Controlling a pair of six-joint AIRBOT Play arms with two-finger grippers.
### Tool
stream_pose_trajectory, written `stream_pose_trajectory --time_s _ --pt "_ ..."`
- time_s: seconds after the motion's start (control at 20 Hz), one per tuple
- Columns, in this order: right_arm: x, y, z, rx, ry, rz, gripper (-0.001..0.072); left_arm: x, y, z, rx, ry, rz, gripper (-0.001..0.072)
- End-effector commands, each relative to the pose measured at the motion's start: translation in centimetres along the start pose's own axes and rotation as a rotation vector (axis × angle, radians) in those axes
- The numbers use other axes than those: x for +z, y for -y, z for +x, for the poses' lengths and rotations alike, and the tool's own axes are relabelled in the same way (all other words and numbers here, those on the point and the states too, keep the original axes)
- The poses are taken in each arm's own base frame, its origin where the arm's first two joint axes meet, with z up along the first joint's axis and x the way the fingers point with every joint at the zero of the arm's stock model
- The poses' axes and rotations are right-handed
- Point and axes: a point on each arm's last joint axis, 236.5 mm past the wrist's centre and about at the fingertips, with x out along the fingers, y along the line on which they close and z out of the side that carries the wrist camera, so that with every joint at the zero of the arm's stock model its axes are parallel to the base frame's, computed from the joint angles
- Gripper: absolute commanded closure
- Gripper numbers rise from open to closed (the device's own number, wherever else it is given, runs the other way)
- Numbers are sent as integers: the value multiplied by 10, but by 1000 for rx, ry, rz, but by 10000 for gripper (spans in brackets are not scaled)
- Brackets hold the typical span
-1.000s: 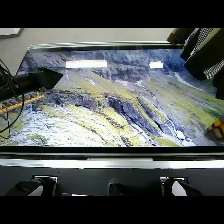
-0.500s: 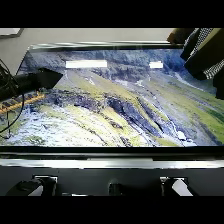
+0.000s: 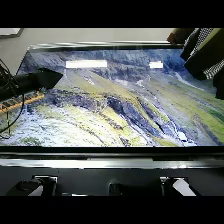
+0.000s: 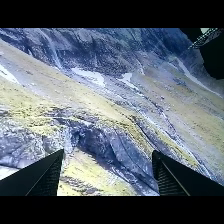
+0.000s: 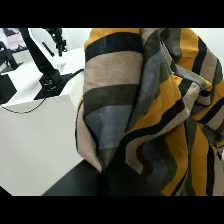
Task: Fold the clothes and pants, and hang the long-sleeved shirts on hangers.
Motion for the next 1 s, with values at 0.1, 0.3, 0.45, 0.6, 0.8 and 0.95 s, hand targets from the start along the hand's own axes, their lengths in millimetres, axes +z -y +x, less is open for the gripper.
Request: stream_pose_trajectory --time_s 0.1,0.3,0.45,0.6,0.8,0.95 --pt "11 7 -19 6 -6 22 194 0 0 0 0 0 -1 76" --pt "52 33 -72 -6 52 35 148 1 0 -1 0 2 -53 75" --pt "105 48 -131 48 188 85 148 1 0 -1 0 2 -115 75" --pt "126 17 -168 263 227 214 151 1 1 -2 -1 5 -129 75" --pt "65 -122 -187 816 -95 317 151 -2 1 -3 -1 -9 -128 75" --pt "6 -215 -242 1283 -367 304 179 -24 -4 -4 28 -97 -108 75"
